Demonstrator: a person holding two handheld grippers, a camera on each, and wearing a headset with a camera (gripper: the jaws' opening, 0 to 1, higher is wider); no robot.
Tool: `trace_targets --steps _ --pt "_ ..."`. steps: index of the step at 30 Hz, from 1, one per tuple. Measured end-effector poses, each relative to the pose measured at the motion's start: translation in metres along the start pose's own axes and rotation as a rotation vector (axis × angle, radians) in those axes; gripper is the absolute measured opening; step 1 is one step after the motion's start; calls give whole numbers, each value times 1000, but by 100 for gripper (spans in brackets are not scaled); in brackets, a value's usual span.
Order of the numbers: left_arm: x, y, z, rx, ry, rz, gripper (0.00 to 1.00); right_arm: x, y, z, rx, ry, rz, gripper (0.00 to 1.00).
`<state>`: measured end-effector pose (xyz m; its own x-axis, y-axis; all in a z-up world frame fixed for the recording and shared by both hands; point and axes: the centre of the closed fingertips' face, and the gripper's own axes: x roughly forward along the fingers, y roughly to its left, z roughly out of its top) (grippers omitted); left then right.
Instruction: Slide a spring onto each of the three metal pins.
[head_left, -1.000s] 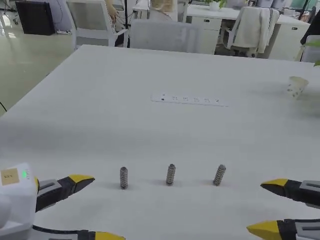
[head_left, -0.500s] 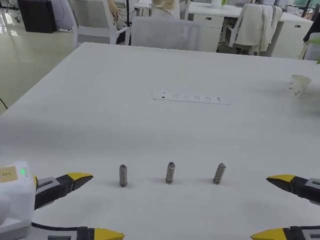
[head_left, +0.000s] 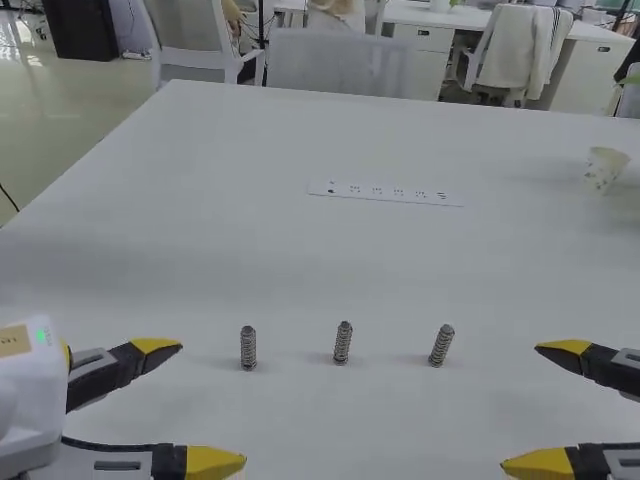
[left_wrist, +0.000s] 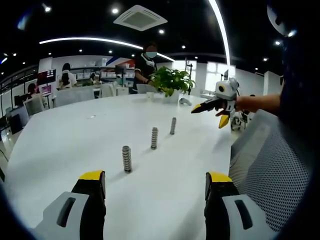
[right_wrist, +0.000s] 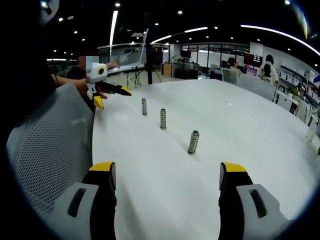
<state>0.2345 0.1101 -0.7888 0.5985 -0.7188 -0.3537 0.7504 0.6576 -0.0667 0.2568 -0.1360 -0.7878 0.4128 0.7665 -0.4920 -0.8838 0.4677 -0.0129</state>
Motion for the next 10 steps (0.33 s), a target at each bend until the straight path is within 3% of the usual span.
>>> trace_targets --steps 10 --pt "0 0 1 1 -2 2 78 0 0 0 2 2 -3 85"
